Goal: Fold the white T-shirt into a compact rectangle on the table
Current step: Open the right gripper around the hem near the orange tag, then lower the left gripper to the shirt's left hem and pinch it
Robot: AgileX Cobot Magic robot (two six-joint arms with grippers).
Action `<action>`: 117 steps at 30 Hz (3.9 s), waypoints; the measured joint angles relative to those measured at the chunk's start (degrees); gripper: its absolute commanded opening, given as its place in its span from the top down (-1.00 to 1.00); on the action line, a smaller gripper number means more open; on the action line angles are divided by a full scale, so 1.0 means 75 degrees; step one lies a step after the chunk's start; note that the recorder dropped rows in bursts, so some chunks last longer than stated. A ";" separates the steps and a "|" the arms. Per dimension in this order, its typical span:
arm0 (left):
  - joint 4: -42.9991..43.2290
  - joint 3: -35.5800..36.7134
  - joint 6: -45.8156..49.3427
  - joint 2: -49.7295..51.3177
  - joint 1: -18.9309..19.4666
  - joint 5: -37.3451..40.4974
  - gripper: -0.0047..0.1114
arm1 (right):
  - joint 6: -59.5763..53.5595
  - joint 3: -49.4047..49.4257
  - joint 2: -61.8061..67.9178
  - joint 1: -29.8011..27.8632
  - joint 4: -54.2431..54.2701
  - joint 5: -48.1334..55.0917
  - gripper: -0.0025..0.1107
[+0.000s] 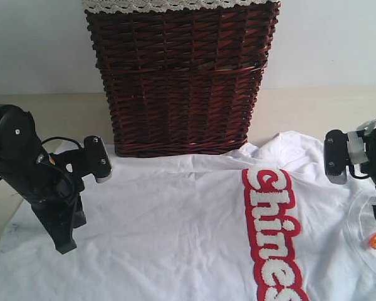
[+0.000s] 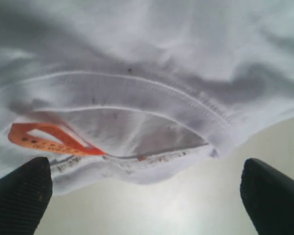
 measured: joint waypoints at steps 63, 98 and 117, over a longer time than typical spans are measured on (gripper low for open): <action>0.0300 0.0000 0.0711 0.0000 0.0013 -0.0434 0.92 | -0.2209 0.1063 0.0076 -0.0956 0.0821 -0.1809 -0.90; 0.4417 0.0388 -0.0515 -0.0003 0.0166 0.1177 -0.89 | -0.2158 0.1063 0.0076 -0.0956 0.0714 -0.1859 -0.90; 0.4684 0.0448 -0.0393 -0.0338 0.0469 0.0922 -0.89 | -0.2142 0.1063 0.0076 -0.0956 0.0714 -0.1888 -0.90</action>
